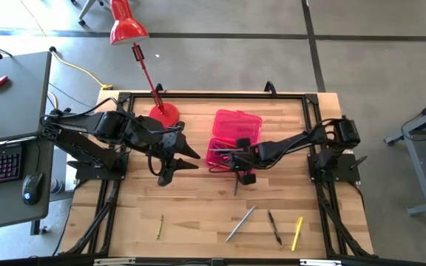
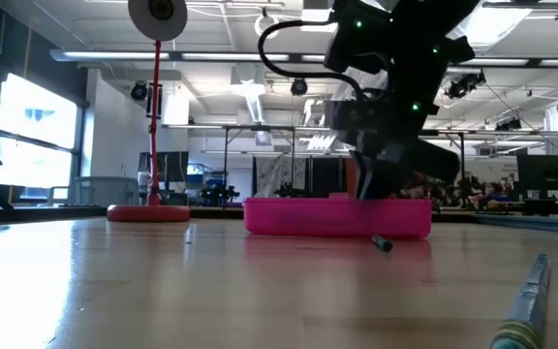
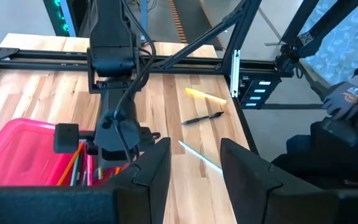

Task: Pick & place school supplies into a supply box
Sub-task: Put the right green crayon into the red supply box, then put the dark green crayon into the red supply box

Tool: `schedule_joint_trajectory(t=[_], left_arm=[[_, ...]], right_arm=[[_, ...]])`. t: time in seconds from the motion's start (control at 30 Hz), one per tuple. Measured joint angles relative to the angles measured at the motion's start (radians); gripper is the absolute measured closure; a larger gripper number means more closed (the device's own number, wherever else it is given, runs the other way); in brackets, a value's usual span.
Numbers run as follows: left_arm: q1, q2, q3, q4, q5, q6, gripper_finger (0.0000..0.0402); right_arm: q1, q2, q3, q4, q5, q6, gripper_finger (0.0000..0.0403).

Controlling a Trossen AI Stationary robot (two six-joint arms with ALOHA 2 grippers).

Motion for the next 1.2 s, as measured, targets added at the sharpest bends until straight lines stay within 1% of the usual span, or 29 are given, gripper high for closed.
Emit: schedule_joint_trajectory(t=[0.17, 0.3, 0.43, 0.53, 0.67, 0.77, 0.87, 0.97, 1.03, 1.2], left_arm=[[0.0, 0.0, 0.0, -0.02, 0.0, 0.0, 0.0229], [0.0, 0.0, 0.0, -0.022, 0.0, 0.0, 0.0229], [0.0, 0.0, 0.0, -0.022, 0.0, 0.0, 0.0229], [0.0, 0.0, 0.0, -0.022, 0.0, -0.007, 0.0229], [0.0, 0.0, 0.0, -0.022, 0.0, -0.007, 0.0229], [0.0, 0.0, 0.0, -0.022, 0.0, -0.007, 0.0229], [0.0, 0.0, 0.0, -0.022, 0.0, -0.008, 0.0229], [0.0, 0.0, 0.0, -0.022, 0.0, -0.01, 0.0229], [0.0, 0.0, 0.0, -0.022, 0.0, -0.011, 0.0229], [0.0, 0.0, 0.0, -0.022, 0.0, -0.011, 0.0229]], right_arm=[[0.001, 0.0, 0.043, -0.007, -0.001, 0.001, 0.0331], [0.008, 0.0, 0.12, -0.085, -0.011, 0.001, 0.0313], [0.063, 0.0, 0.184, -0.122, -0.095, -0.014, 0.0309], [0.132, 0.0, 0.198, -0.106, -0.137, -0.118, 0.0309], [0.222, 0.0, 0.176, -0.103, -0.146, -0.329, 0.0309], [0.27, 0.0, 0.138, -0.1, -0.185, -0.41, 0.0308], [0.29, 0.0, 0.09, -0.045, -0.192, -0.417, 0.0308], [0.281, 0.0, 0.05, 0.056, -0.197, -0.417, 0.0308], [0.261, 0.002, 0.034, 0.109, -0.238, -0.417, 0.0308], [0.212, 0.048, 0.033, 0.111, -0.315, -0.441, 0.0308]])
